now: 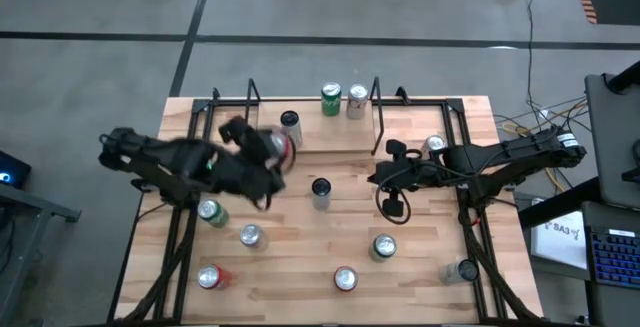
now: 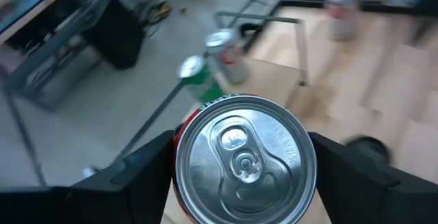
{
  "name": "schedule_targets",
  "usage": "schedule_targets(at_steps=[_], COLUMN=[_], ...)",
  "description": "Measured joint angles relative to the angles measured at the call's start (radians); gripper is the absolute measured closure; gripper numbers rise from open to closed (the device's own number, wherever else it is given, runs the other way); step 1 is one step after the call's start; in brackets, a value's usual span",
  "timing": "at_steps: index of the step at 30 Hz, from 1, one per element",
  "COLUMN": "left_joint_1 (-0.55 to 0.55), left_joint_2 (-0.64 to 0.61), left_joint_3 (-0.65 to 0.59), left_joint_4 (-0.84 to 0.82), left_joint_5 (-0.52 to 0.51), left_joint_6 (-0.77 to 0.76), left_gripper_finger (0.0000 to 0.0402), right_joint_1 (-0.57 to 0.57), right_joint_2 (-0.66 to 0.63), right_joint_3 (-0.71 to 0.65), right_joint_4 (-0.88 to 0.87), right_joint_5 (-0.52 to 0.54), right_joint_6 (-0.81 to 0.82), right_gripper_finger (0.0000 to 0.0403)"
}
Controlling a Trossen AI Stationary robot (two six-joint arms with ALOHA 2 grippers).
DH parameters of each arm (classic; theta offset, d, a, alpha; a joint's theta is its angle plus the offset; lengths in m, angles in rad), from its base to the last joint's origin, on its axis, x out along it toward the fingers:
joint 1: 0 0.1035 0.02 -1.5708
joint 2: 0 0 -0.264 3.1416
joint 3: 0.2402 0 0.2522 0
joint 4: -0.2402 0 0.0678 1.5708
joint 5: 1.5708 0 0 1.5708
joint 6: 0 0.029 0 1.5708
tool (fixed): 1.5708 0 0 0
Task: Sort soda cans
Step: Put the top red soda can on the shelf
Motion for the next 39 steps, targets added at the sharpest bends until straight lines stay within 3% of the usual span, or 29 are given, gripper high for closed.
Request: schedule_targets(at_steps=[4,9,15,29,39], left_joint_1=[0.116,0.270,0.377,0.404,0.409], left_joint_2=[-0.038,-0.056,-0.048,-0.046,-0.044], left_joint_3=[0.000,-0.001,-0.002,-0.004,-0.077], left_joint_4=[-0.040,-0.112,-0.138,-0.139,-0.103], left_joint_5=[0.033,0.177,0.249,0.289,0.282], left_joint_6=[-0.046,-0.192,-0.190,-0.180,-0.173], left_gripper_finger=[0.0122,0.0122,0.0122,0.0122,0.0122], right_joint_1=[0.000,0.000,0.000,0.000,0.000], right_joint_2=[0.000,0.000,0.000,0.000,0.000], right_joint_3=[0.000,0.000,0.000,0.000,0.000], right_joint_4=[0.001,0.001,0.001,0.001,0.001], right_joint_5=[0.000,0.000,0.000,0.000,0.000], right_joint_6=[0.000,-0.001,-0.001,-0.021,-0.020], right_gripper_finger=[0.0394,0.0394,0.0394,0.0394,0.0394])
